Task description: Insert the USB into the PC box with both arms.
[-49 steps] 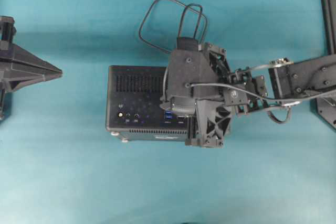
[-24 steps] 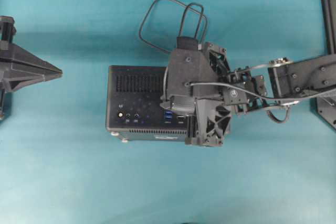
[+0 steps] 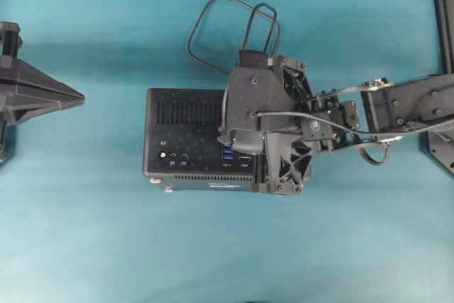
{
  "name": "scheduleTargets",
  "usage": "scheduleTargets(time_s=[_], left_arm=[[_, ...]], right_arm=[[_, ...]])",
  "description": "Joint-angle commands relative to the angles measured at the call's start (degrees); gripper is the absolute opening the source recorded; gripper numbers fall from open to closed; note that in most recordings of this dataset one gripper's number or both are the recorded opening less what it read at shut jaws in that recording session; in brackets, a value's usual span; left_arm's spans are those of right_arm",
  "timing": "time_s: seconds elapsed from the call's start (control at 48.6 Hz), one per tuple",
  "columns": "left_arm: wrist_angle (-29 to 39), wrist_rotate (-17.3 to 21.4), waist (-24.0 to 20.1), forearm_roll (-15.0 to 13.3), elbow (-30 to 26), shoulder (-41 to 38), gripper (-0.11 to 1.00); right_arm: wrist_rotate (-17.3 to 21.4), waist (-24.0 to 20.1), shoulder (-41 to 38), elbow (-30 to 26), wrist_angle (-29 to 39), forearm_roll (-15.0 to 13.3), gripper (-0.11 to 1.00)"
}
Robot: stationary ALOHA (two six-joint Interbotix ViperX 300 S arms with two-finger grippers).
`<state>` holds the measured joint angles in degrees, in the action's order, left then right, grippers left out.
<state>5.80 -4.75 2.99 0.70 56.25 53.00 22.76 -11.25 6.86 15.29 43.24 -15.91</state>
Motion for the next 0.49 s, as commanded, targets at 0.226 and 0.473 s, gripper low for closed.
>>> scheduleTargets(time_s=[0.226, 0.473], left_arm=[[-0.5, -0.1, 0.0, 0.2, -1.1, -0.4, 0.0], [-0.5, -0.1, 0.0, 0.2, -1.1, -0.4, 0.0]], right_arm=[[0.5, -1.7, -0.2, -0.5, 0.4, 2.0, 0.11], [-0.1, 0.7, -0.1, -0.3, 0.6, 0.1, 0.11]])
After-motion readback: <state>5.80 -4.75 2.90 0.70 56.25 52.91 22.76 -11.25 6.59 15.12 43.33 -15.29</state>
